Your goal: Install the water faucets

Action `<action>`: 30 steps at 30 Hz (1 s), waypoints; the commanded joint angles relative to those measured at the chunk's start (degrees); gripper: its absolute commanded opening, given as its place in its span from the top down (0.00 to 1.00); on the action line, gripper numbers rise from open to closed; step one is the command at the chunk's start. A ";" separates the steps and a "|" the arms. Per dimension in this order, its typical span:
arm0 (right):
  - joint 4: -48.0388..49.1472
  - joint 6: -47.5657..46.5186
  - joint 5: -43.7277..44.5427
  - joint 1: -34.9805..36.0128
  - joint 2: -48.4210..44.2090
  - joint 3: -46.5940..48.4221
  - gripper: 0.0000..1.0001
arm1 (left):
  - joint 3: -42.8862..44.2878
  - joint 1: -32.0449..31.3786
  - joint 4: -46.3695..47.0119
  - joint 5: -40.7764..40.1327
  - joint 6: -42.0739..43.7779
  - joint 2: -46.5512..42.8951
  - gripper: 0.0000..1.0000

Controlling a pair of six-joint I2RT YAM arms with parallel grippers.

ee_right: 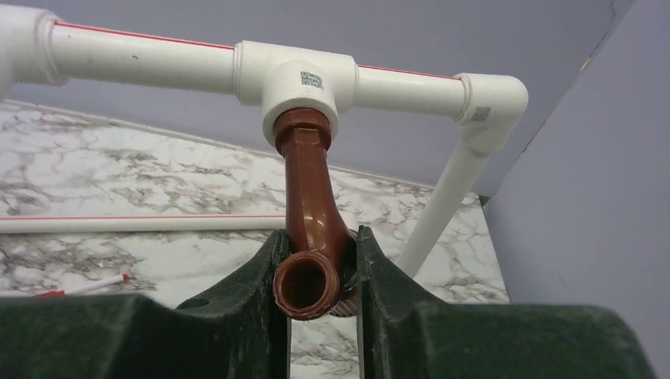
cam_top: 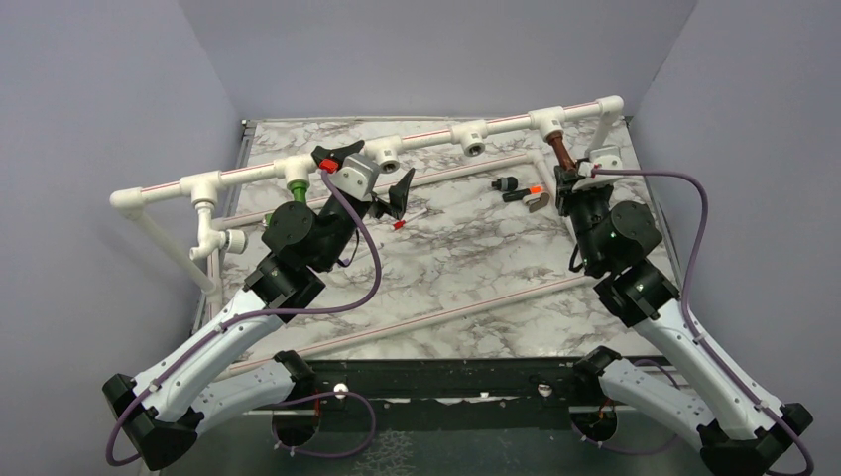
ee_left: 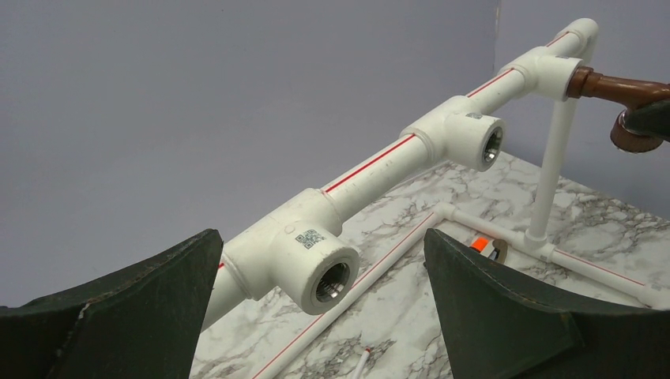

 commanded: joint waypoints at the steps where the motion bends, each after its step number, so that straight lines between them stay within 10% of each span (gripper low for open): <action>1: 7.05 21.58 -3.35 0.34 0.98 -1.22 0.99 | -0.20 -0.20 0.52 1.20 0.09 -0.17 0.01; 22: 9.65 17.72 5.32 0.36 7.37 0.71 1.00 | -0.20 -0.20 0.47 1.16 0.14 -0.48 0.01; 30: 2.36 16.57 0.51 0.35 5.69 3.00 0.56 | -0.55 -0.20 0.97 0.50 0.32 -0.49 0.01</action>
